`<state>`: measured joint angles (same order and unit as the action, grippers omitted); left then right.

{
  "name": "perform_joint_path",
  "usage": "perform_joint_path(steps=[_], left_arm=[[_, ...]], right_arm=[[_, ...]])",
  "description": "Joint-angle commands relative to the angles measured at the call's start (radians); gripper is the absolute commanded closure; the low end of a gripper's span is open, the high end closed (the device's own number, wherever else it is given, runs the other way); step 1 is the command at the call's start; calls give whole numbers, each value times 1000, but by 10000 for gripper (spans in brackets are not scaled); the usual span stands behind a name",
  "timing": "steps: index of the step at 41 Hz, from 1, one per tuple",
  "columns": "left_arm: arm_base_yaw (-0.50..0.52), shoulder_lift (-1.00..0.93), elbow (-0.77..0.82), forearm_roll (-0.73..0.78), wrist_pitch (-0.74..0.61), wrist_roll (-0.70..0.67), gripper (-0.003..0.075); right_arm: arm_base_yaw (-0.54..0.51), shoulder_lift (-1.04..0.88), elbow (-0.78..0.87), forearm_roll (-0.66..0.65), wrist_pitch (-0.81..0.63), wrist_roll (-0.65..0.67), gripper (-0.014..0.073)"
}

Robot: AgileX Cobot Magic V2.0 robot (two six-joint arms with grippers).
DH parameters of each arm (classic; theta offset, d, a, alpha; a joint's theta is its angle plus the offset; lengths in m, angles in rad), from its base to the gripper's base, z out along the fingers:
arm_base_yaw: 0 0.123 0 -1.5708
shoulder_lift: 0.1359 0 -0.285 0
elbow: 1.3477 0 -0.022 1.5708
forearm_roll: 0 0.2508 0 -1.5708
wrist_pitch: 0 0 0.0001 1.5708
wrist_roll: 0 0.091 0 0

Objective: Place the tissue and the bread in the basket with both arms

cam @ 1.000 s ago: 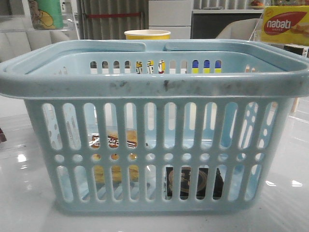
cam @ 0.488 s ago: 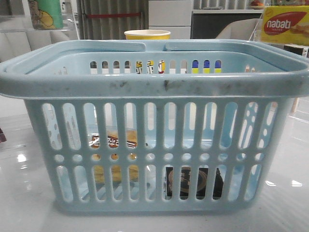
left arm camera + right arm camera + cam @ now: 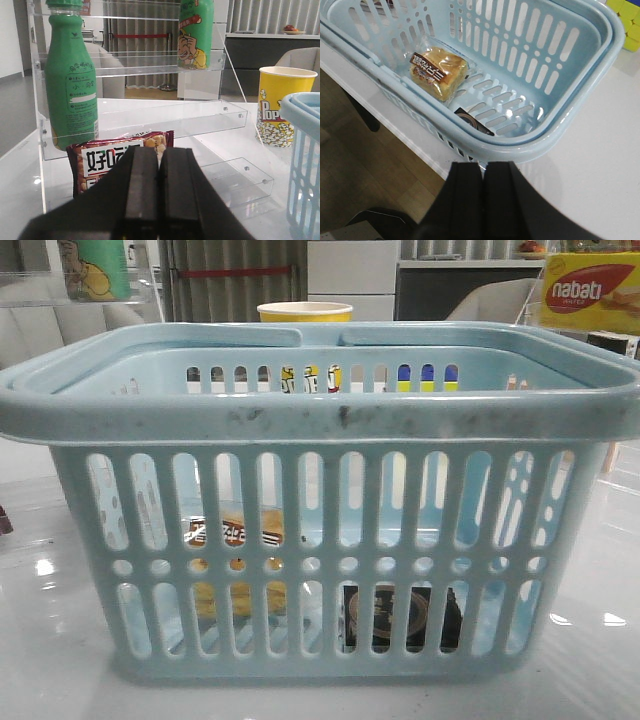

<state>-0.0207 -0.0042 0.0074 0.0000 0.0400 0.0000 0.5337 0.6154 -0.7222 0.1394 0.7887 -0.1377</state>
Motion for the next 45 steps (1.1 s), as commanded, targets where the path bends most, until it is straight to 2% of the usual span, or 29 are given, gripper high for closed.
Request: perform_joint_path(steps=[1,15,40,45], left_arm=[[-8,-21,5,-9,-97,0,627],[-40,-19,5,-9,-97,0,627],[-40,-17,5,-9,-95,0,627],[-40,-17,5,-9,-95,0,627]], right_arm=[[-7,1,-26,-2,-71,-2,537],[-7,1,-26,-2,-70,-2,537],[-10,-10,-18,-2,-71,-2,537],[-69,-63,26,-6,-161,-3,537]])
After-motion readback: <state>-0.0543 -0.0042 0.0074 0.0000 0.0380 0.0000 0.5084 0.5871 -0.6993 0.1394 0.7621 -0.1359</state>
